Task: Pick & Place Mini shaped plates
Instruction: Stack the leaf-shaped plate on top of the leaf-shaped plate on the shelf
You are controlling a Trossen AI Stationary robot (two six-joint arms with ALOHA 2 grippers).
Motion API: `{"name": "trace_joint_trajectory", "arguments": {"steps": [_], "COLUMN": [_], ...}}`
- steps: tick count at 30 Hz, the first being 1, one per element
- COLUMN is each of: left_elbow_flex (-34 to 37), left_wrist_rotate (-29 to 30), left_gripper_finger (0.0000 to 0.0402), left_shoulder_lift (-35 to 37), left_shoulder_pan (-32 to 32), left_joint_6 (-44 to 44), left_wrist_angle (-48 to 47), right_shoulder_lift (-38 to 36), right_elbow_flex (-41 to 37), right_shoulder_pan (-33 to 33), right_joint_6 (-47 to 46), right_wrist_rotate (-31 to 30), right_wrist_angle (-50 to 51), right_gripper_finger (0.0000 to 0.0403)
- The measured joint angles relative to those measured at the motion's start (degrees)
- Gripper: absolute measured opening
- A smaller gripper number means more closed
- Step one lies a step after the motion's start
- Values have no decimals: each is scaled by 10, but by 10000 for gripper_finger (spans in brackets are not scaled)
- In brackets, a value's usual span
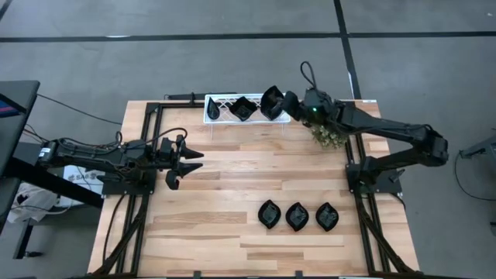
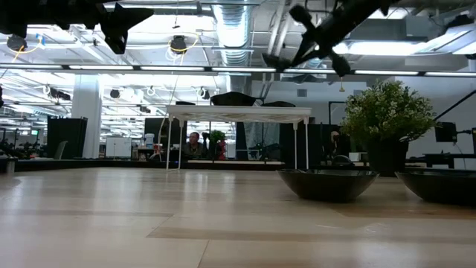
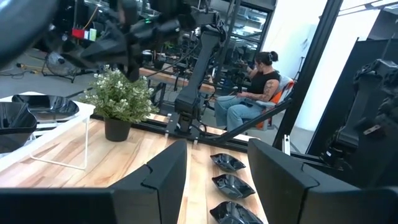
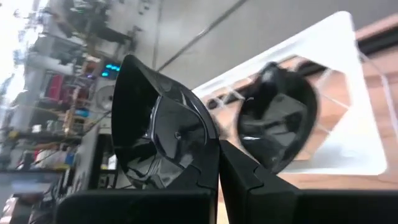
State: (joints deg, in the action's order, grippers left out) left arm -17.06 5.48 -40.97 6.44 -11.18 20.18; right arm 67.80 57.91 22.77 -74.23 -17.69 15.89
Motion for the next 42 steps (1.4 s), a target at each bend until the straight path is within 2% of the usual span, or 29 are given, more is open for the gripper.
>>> {"name": "trace_joint_trajectory", "arguments": {"steps": [7,12,18,27,42], "left_elbow_flex": [0,0,0,0,0], "left_wrist_rotate": [0,0,0,0,0], "left_gripper_finger": [173,173,173,173,173], "left_shoulder_lift": [0,0,0,0,0], "left_shoulder_pan": [0,0,0,0,0], "left_joint_6": [-2,-1,0,0,3], "left_wrist_angle": [4,5,8,9,9], "right_shoulder_lift": [31,65,103,148,142], "right_elbow_flex": [3,40,89,98,98], "right_shoulder_pan": [42,61,74,80,92], "right_joint_6": [-26,-34,-34,-44,-51], "right_wrist_rotate": [44,72,76,115,118], "right_wrist_angle": [9,76,122,165,171], "right_gripper_finger": [0,0,0,0,0]}}
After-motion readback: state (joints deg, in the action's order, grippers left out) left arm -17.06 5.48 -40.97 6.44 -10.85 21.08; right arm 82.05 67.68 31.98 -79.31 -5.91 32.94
